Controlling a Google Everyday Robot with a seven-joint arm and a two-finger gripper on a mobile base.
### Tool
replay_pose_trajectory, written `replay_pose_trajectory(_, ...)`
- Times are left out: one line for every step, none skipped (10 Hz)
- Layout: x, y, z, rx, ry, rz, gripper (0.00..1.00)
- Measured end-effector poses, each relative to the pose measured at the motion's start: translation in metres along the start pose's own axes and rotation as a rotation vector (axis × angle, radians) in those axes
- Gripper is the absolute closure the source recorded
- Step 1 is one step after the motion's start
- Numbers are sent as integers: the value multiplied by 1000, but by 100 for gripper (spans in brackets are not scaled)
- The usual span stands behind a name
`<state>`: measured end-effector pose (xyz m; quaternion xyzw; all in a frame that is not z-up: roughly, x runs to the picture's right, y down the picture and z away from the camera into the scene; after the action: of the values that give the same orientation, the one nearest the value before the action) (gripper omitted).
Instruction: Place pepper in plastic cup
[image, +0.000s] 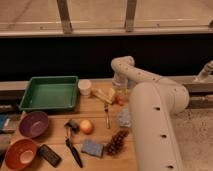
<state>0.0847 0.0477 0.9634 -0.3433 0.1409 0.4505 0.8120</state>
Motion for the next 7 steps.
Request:
replay_pose_trajectory(0,-2,-1,4,-2,7,29)
replay_pose_trajectory(0,-6,-1,5,-2,14,29)
replay_pose_trajectory(-2,-16,-1,10,-5,32,29)
replay_pose_trajectory(-2,-25,-1,16,-5,41,29)
replay_pose_trajectory(-5,-32,0,19,-2,45,29)
replay_pose_trajectory(-6,-35,3,19,-2,47,29)
replay_pose_trajectory(-10,-34,10,4,0,47,29)
